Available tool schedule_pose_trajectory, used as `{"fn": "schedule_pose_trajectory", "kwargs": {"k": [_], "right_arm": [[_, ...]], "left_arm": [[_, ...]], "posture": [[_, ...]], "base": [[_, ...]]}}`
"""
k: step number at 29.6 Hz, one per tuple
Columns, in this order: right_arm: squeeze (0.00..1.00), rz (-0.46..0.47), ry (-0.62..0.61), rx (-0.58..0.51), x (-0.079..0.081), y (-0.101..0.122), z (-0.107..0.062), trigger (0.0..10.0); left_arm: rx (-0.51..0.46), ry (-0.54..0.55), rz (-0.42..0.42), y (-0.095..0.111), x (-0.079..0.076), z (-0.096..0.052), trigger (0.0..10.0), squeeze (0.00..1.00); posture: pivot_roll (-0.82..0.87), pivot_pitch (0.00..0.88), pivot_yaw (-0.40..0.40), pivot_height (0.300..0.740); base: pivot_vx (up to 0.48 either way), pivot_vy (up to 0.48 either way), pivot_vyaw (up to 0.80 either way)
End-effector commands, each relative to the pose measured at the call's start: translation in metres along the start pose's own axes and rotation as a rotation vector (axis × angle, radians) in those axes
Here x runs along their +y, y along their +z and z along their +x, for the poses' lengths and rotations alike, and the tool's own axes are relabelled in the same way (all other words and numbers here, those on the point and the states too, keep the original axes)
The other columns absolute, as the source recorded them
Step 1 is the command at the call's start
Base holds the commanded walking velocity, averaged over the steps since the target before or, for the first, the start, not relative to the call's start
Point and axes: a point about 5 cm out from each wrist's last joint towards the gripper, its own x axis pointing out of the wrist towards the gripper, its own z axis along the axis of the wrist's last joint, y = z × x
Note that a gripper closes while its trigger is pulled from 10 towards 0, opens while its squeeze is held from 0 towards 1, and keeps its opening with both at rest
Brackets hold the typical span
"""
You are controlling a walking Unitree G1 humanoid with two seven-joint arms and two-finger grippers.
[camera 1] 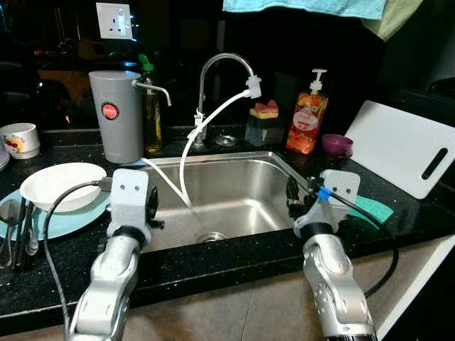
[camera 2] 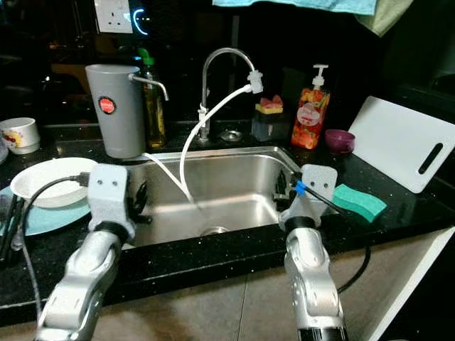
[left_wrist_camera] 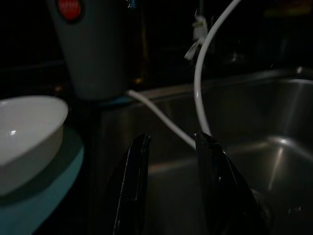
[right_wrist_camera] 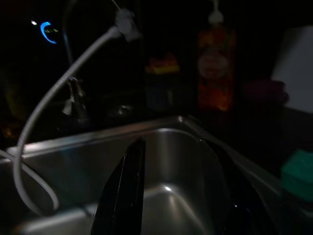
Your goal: Kitchen organization
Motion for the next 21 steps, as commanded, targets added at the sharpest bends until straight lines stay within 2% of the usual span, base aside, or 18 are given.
{"fn": "schedule_pose_trajectory", "kwargs": {"k": [1,3,6,9,12,13,14,15,16,18,19,21], "right_arm": [[0.0,0.004,-0.005,-0.001,0.0,0.001,-0.002,10.0],[0.0,-0.001,-0.018,0.021,-0.004,-0.005,-0.007,10.0],[0.0,-0.002,-0.027,0.029,-0.006,-0.007,-0.008,10.0],[0.0,-0.001,-0.031,0.03,-0.007,-0.008,-0.008,10.0],[0.0,0.0,-0.028,0.026,-0.006,-0.007,-0.006,10.0],[0.0,-0.004,-0.023,0.019,-0.005,-0.005,-0.003,10.0],[0.0,-0.004,-0.023,0.019,-0.005,-0.005,-0.003,10.0],[0.0,-0.006,-0.023,0.015,-0.006,-0.004,-0.001,10.0],[0.0,-0.006,-0.023,0.015,-0.006,-0.004,-0.001,10.0],[0.0,-0.006,-0.032,0.004,-0.009,-0.001,0.002,10.0],[0.0,-0.006,-0.032,0.004,-0.009,-0.001,0.002,10.0],[0.0,-0.001,-0.039,0.001,-0.009,0.0,0.002,10.0]], "left_arm": [[-0.009,-0.004,0.018,0.003,0.001,-0.003,10.0,0.0],[0.028,-0.013,0.022,-0.002,0.005,-0.012,10.0,0.0],[0.058,-0.017,0.037,-0.005,0.006,-0.016,10.0,0.0],[0.083,-0.018,0.04,-0.007,0.006,-0.017,10.0,0.0],[0.107,-0.009,0.062,-0.003,0.01,-0.011,10.0,0.0],[0.098,0.014,0.115,0.004,0.025,-0.001,10.0,0.0],[0.098,0.014,0.115,0.004,0.025,-0.001,10.0,0.0],[0.086,0.018,0.169,0.007,0.033,0.004,10.0,0.0],[0.086,0.018,0.169,0.007,0.033,0.004,10.0,0.0],[0.103,0.015,0.277,0.01,0.054,0.012,10.0,0.0],[0.103,0.015,0.277,0.01,0.054,0.012,10.0,0.0],[0.142,-0.028,0.367,0.016,0.075,0.019,10.0,0.0]], "posture": [[0.12,0.0,-0.065,0.74],[0.12,0.0,-0.065,0.74],[0.13,0.002,-0.052,0.74],[0.13,0.002,-0.052,0.74],[0.14,0.008,-0.045,0.74],[0.15,0.009,-0.038,0.74],[0.15,0.009,-0.038,0.74],[0.15,0.01,-0.035,0.74],[0.15,0.01,-0.035,0.74],[0.16,0.018,-0.027,0.74],[0.16,0.018,-0.027,0.74],[0.17,0.03,-0.03,0.74]], "base": [[0.0,0.0,0.0],[0.0,0.0,0.0],[0.0,0.0,0.0],[0.0,0.0,0.0],[0.0,0.0,0.0],[0.0,0.0,0.0],[0.0,0.0,0.0],[0.0,0.0,0.0],[0.0,0.0,0.0],[0.0,0.0,0.0],[0.0,0.0,0.0],[0.0,0.0,0.0]]}}
